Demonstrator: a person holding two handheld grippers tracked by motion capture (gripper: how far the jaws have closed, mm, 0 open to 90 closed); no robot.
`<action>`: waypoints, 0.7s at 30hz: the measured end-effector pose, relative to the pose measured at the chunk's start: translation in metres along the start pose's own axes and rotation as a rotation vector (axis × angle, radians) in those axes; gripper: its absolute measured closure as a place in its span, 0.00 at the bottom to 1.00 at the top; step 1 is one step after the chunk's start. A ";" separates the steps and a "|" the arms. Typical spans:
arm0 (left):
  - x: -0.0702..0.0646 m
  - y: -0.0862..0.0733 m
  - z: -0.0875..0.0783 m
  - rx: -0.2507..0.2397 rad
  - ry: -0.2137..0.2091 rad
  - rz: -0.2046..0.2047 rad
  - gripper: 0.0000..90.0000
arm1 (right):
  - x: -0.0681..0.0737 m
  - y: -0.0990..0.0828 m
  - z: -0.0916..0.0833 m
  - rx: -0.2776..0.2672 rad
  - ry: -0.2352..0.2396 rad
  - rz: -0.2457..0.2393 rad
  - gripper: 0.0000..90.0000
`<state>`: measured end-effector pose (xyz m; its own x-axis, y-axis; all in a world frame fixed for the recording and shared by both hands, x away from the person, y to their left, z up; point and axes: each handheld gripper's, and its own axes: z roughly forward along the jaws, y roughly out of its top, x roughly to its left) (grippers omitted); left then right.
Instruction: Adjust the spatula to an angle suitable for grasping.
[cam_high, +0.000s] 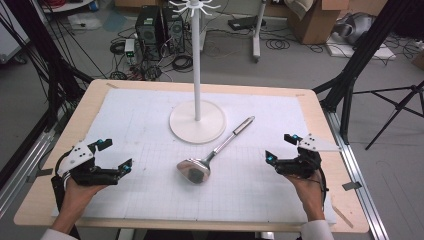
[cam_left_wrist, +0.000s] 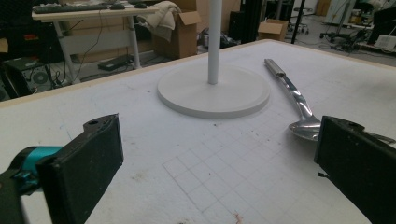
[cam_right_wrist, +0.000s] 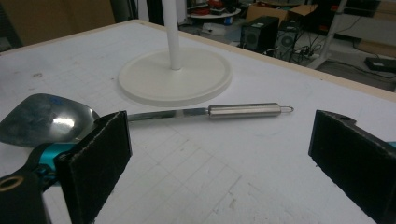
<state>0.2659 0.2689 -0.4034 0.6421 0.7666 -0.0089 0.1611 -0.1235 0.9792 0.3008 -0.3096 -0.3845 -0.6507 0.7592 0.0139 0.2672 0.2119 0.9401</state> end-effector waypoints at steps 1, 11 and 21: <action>0.000 0.000 0.000 -0.002 0.000 -0.003 0.02 | 0.000 0.001 0.002 0.004 0.001 0.001 0.06; -0.001 0.001 0.001 -0.001 -0.005 -0.005 0.02 | -0.001 0.012 0.025 0.057 0.051 0.004 0.24; 0.000 0.000 0.001 0.007 -0.004 -0.005 0.02 | -0.004 0.027 0.043 0.095 0.099 -0.006 0.48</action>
<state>0.2662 0.2682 -0.4030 0.6442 0.7647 -0.0143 0.1691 -0.1242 0.9777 0.3411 -0.2802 -0.3742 -0.7183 0.6942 0.0459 0.3261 0.2777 0.9036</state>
